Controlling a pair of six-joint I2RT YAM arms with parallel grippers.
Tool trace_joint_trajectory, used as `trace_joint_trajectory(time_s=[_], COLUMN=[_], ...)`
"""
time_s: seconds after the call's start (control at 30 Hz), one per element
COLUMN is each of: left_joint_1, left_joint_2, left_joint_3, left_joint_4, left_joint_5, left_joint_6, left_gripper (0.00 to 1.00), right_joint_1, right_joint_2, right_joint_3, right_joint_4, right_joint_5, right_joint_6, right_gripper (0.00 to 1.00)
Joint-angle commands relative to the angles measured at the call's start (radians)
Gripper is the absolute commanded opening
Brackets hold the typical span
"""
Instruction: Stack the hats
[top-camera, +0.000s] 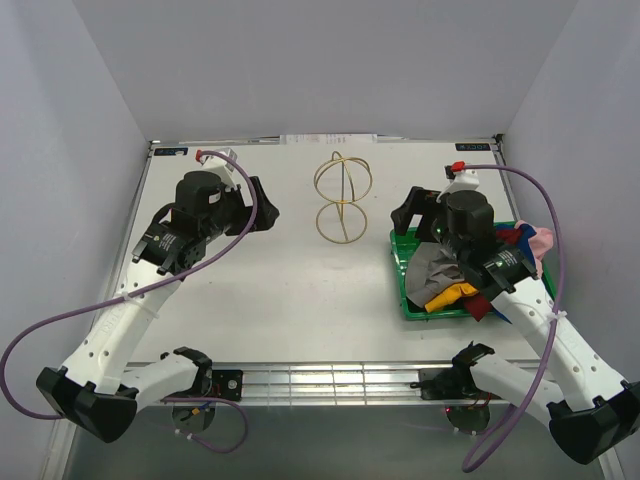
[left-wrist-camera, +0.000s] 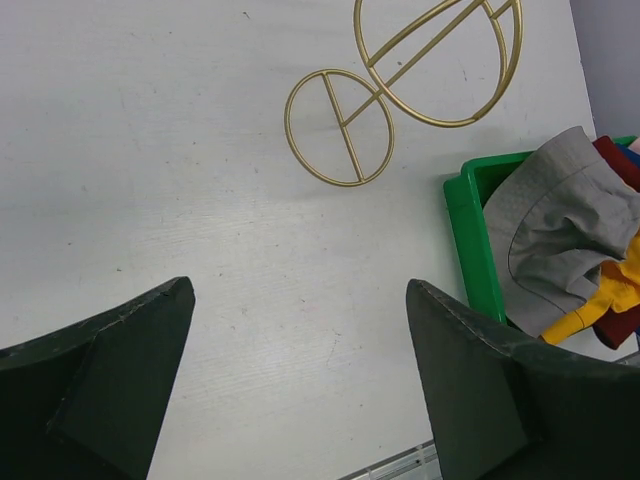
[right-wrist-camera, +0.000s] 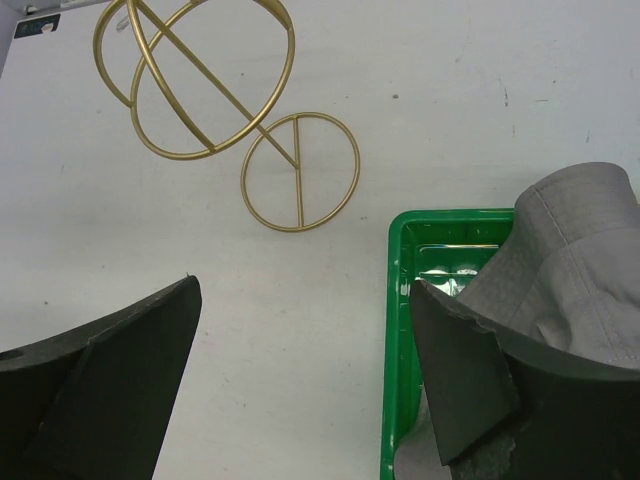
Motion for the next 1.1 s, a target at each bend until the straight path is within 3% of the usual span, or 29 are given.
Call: trace_joint_trajectory(time_s=[0.0,0.3,0.47,0.7,1.07], left_joint_1=[0.001,0.001,0.001,0.001,0.001], left_joint_2=[-0.022,-0.008,0.024,0.026,0.012], left_joint_3=[-0.008,0.002,0.005,-0.029,-0.067], left_joint_4=[0.002,0.038,0.057,0.100,0.118], left_joint_5=[0.016,0.073,0.137,0.175,0.188], left_joint_6=[0.007,0.002,-0.019,-0.059,-0.057], left_gripper=[0.98,0.98,0.96,0.96,0.96], right_joint_1=[0.004,0.004,0.002,-0.007,-0.073], right_joint_2=[-0.017,-0.026,0.037,0.106,0.051], right_joint_3=[0.009,0.011,0.041,0.049,0.008], right_joint_4=[0.021,-0.022,-0.128,-0.204,-0.307], right_joint_5=[0.023,0.029,0.075,0.158,0.304], right_joint_6=[-0.014,-0.059,-0.068,-0.067,-0.010], right_gripper=[0.89,0.89,0.91,1.00,0.91])
